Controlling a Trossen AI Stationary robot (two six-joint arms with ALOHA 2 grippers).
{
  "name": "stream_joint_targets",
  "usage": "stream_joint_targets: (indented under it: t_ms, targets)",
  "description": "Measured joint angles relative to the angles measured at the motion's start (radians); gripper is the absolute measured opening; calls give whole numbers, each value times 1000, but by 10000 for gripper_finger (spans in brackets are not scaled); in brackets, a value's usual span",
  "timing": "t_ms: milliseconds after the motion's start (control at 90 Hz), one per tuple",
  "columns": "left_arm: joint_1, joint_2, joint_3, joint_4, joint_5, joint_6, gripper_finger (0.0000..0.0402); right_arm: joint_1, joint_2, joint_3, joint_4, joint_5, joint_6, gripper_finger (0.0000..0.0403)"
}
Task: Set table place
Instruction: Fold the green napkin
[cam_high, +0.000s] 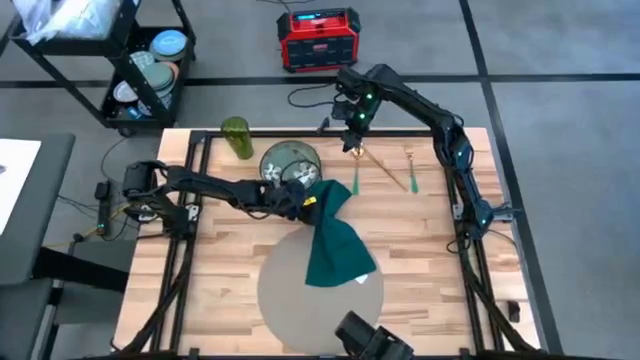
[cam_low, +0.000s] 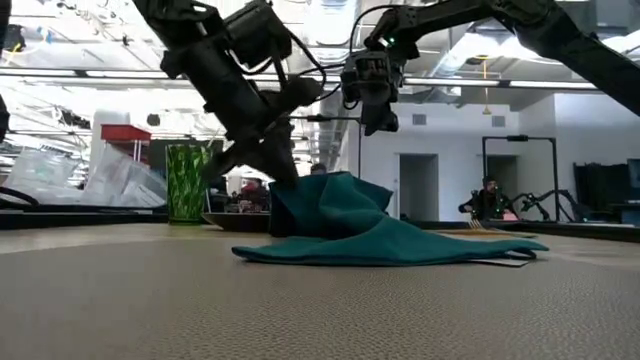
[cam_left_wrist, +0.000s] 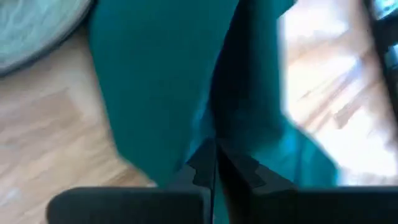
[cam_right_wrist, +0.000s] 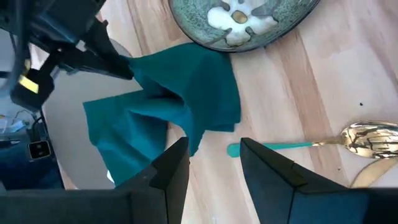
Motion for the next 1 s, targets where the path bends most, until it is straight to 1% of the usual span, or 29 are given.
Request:
stream_joint_targets:
  t_ms: [111,256,367,511,578,667,767,889,1000]
  targets:
    - [0,-5,2,-48,2,-20,0,0,0,0,1,0,-2,127]
    - [-21,-6,17,-116,-7,-31,0,0,0,0,-2,0,-10,110]
    - [-42,-5,17,-149,-68,-52,0,0,0,0,-4,0,-10,94]
    - [-56,-5,27,-123,-186,-67,0,0,0,0,-4,1,-11,75]
    - [-56,-5,39,-126,-201,-66,0,0,0,0,-4,1,-13,67]
    - [-49,-5,61,-161,-201,-77,0,0,0,0,-4,1,-13,58]
    - [-46,-5,101,-257,-200,-104,0,-1,0,0,1,1,-13,50]
    - [-19,-6,117,-307,-105,-173,0,-7,0,1,4,1,-12,43]
    - [-11,-6,122,-304,-100,-232,0,-9,0,1,12,0,3,43]
